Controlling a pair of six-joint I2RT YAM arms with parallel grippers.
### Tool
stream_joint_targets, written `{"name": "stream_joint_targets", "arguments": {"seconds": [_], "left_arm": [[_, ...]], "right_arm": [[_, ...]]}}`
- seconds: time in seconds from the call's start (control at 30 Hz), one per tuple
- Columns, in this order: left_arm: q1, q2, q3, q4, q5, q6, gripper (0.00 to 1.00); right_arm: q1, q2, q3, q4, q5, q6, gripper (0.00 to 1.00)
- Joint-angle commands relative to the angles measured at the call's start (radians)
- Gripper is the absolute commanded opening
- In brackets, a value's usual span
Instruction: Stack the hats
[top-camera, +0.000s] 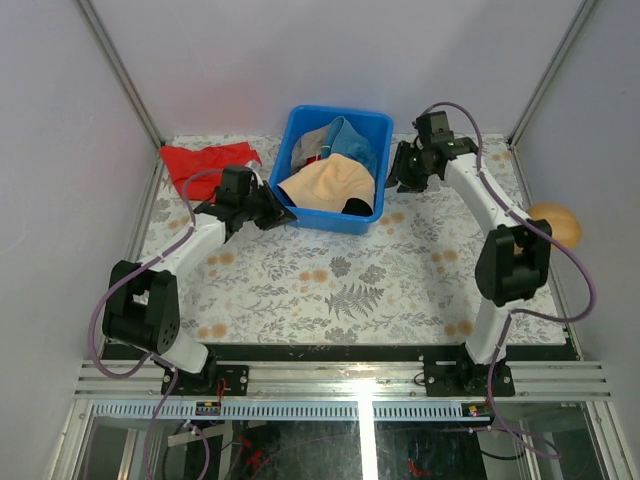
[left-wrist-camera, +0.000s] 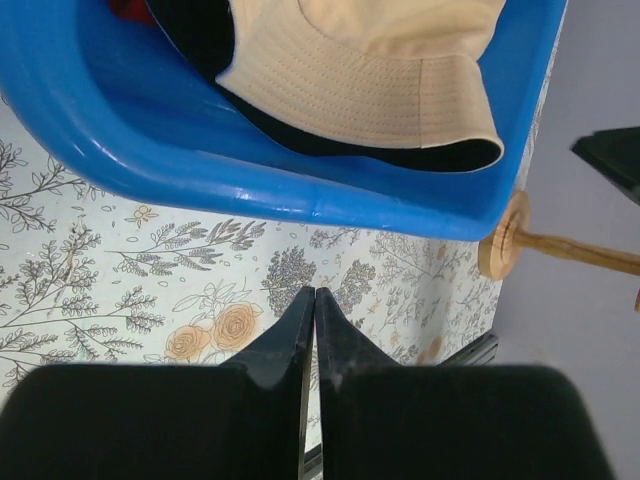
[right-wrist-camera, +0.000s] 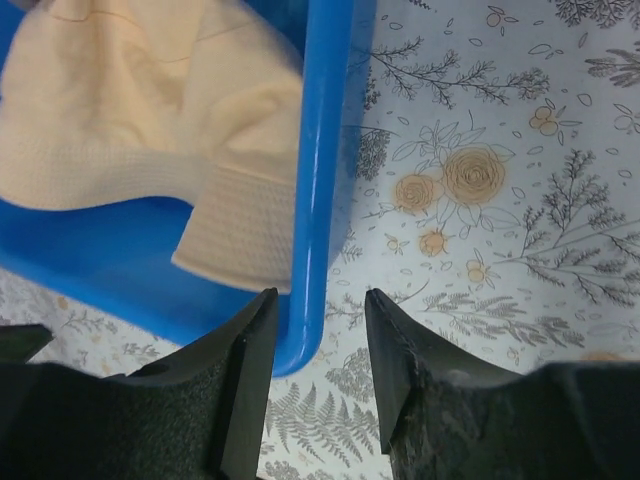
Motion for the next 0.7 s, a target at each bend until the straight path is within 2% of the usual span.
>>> {"name": "stream_joint_targets", "arguments": {"seconds": [0.0,0.17,0.37,0.53,0.67], "left_arm": [[-0.004,0.008,0.045,0.025,-0.025,-0.005,0.0],[-0.005,0.05,0.065,-0.006,-0.002,0.016,0.0],[-0.011,0.077,0.049,0.009,-0.017,0.001,0.0],[-0.02,0.113,0.075,0.004,-0.035,-0.007,0.0],[-0.033,0.148,0.103,0.018,-0.036,-0.027,0.0]], "right_arm": [[0.015,0.058,0.078,0.096,0.011,0.032,0.48],[0.019,0.223,0.26,0.05,0.014,0.035,0.49],[0.027,0.337,0.388,0.054,-0.009,0.044,0.5],[0.029,0.486,0.585,-0.083,0.042,0.028,0.51],[0.028,0.497,0.587,-0.08,0.06,0.013,0.5]]}}
